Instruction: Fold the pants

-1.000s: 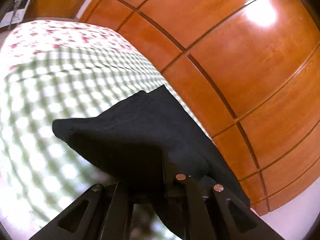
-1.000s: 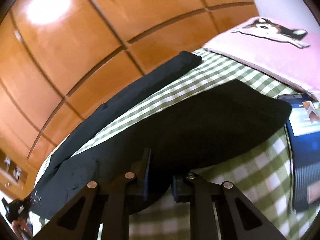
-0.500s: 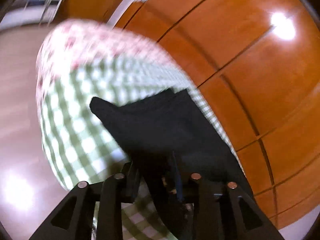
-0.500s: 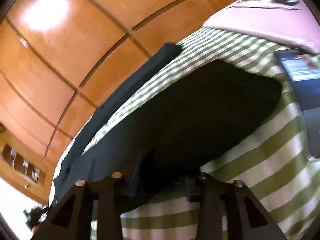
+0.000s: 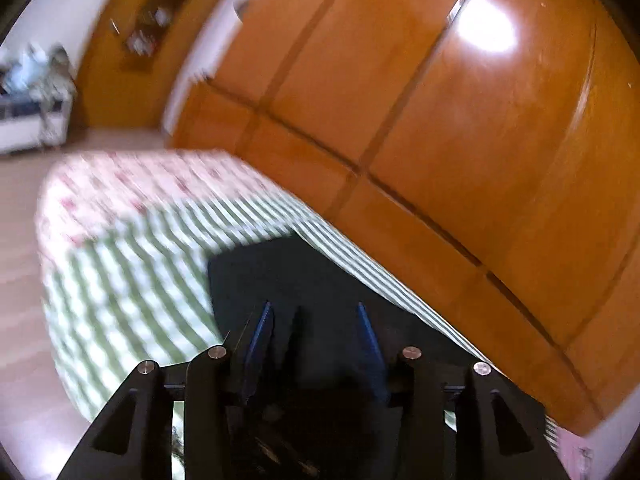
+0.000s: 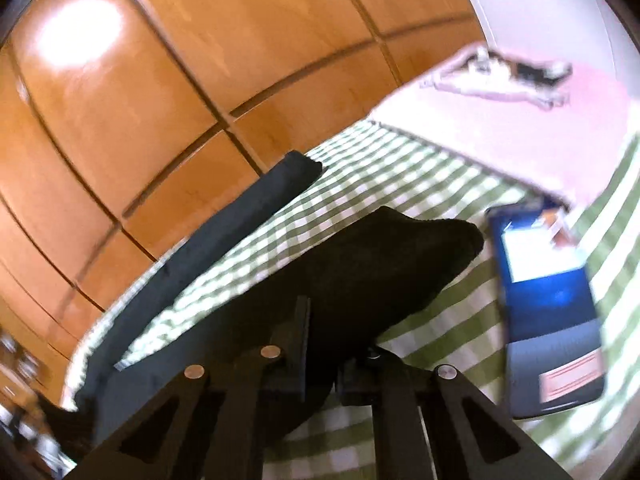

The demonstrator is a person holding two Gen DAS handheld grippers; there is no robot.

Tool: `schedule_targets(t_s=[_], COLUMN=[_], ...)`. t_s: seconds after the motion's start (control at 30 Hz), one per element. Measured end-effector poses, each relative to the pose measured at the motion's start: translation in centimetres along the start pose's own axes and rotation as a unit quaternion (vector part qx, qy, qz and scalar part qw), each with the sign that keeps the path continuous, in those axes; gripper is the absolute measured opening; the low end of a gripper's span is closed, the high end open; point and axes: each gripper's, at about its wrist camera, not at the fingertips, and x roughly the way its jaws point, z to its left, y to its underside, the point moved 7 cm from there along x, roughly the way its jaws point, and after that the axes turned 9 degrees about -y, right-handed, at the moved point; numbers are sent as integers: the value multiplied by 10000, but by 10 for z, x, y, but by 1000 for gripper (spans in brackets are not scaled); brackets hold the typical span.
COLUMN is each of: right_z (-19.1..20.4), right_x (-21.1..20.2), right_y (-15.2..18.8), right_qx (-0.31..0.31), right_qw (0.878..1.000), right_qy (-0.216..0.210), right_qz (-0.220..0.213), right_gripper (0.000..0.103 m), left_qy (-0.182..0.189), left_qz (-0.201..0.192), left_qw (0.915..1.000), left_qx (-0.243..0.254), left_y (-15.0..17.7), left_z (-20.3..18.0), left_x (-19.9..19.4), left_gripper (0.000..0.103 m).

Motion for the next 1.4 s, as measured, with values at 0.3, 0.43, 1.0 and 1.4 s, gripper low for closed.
schedule_targets(t_s=[0.3, 0.43, 1.0, 1.4], right_z=[-30, -28, 52, 33], right_x=[5, -26, 28, 135], right_y=[15, -8, 13, -52], right_qx=[-39, 36, -502, -204], right_qw=[9939, 9883, 9975, 9950], right_qy=[1067, 1451, -113, -67], right_qz=[279, -458, 488, 973], right_gripper=[36, 43, 52, 72], left_qy=[-1258, -1184, 237, 846], left_qz=[51, -11, 1820, 1911], left_qw=[9851, 9859, 9679, 9660], left_qx=[-1174, -1182, 1720, 1523], left_y=[-9, -13, 113, 133], left_z=[119, 118, -125, -125], left_x=[-19, -20, 134, 137], left_gripper=[44, 44, 51, 72])
